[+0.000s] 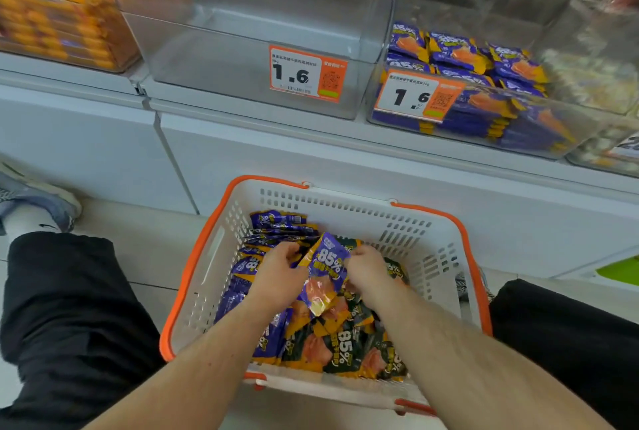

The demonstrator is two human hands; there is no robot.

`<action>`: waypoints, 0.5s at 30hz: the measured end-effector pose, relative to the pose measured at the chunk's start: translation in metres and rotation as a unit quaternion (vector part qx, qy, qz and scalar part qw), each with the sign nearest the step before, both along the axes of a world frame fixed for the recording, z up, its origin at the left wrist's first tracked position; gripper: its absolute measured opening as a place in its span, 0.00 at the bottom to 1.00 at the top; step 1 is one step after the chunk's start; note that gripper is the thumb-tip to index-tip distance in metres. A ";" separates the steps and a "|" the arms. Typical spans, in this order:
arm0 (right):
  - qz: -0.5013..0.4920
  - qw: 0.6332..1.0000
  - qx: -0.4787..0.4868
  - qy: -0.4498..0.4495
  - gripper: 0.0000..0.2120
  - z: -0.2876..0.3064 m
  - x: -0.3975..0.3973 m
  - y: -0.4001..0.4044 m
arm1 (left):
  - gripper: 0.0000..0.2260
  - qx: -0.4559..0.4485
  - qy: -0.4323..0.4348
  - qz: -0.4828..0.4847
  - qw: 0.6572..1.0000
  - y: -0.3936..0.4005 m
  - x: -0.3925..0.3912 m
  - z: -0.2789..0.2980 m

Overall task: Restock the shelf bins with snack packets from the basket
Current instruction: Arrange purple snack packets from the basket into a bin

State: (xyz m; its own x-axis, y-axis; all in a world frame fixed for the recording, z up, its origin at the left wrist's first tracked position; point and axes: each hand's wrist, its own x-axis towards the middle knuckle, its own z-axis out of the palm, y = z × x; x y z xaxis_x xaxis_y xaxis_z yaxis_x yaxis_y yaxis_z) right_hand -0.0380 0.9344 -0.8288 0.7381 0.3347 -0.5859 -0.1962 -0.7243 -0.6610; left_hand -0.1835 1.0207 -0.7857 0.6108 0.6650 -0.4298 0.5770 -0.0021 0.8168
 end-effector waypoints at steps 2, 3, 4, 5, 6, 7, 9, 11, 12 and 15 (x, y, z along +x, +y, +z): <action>0.038 0.998 0.010 -0.039 0.07 0.029 0.014 0.002 | 0.26 -0.003 -0.021 0.025 0.999 0.002 0.008 0.010; 0.060 0.997 0.018 -0.052 0.05 0.046 0.020 0.003 | 0.27 -0.014 -0.030 0.040 0.999 0.003 0.013 0.014; 0.078 0.995 0.028 -0.062 0.06 0.064 0.025 0.003 | 0.27 -0.034 -0.040 0.057 0.997 0.004 0.018 0.020; 0.094 0.992 0.047 -0.074 0.06 0.078 0.031 0.003 | 0.25 -0.056 -0.052 0.071 0.994 0.006 0.023 0.024; 0.108 0.989 0.059 -0.079 0.06 0.093 0.034 0.002 | 0.20 -0.082 -0.067 0.081 0.991 0.007 0.027 0.030; 0.119 0.986 0.070 -0.089 0.07 0.105 0.038 0.001 | 0.15 -0.110 -0.087 0.085 0.986 0.008 0.032 0.036; 0.122 0.983 0.095 -0.096 0.06 0.128 0.042 -0.002 | 0.06 -0.171 -0.154 0.097 0.968 0.006 0.041 0.050; 0.110 0.979 0.109 -0.133 0.03 0.150 0.045 -0.005 | 0.06 -0.202 -0.216 0.117 0.948 0.003 0.051 0.067; 0.114 0.972 0.100 -0.177 0.09 0.159 0.045 -0.008 | 0.06 -0.196 -0.232 0.119 0.945 0.001 0.056 0.076; 0.160 0.927 0.050 -0.336 0.31 0.183 0.039 -0.021 | 0.06 -0.165 -0.261 0.113 0.945 -0.004 0.074 0.104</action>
State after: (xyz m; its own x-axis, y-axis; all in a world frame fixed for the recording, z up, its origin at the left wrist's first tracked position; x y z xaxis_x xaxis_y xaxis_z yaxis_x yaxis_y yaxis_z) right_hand 0.0012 0.9138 -0.6456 0.7791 0.6267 0.0158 0.4979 -0.6031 -0.6232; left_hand -0.1090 1.0166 -0.6822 0.6559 0.6853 -0.3166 0.0519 0.3774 0.9246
